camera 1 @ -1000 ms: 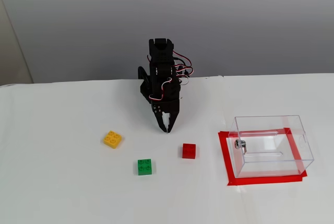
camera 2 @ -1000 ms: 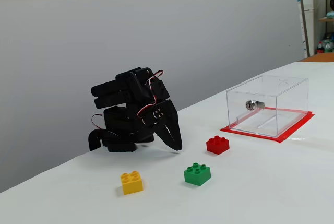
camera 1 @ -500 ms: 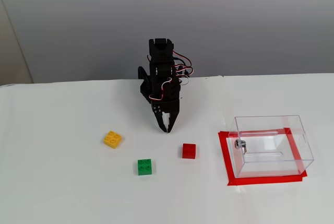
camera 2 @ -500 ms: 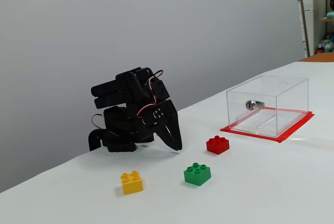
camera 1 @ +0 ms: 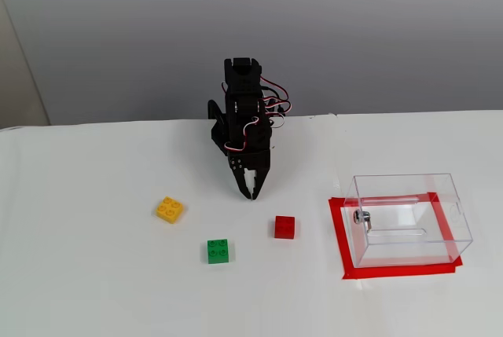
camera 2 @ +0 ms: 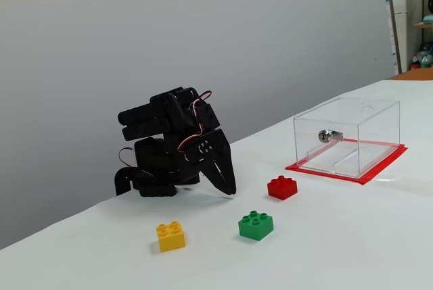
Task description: Pick the green lego brick and place it into the transparent box
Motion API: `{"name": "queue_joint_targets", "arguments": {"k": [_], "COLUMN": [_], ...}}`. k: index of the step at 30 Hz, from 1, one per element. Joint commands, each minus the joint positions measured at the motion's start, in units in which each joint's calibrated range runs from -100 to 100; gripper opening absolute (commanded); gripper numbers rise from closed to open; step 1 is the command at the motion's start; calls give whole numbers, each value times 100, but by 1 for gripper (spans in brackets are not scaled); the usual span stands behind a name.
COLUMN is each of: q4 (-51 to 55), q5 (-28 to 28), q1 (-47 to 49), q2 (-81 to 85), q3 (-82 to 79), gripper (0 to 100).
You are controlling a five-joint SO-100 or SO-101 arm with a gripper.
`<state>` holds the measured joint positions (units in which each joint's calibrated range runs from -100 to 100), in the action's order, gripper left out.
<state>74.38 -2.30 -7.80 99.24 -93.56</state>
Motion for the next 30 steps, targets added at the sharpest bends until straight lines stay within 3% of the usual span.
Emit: {"name": "queue_joint_targets", "arguments": {"k": [1,24,30], "q4": [-5,-31,-1111], "q5": [-16,-26,-339], "q1": [-89,-1065,-1102], "q2": [42,-4056,-4727], "q3": [224,3904,4184], "gripper": [1,1,1]}}
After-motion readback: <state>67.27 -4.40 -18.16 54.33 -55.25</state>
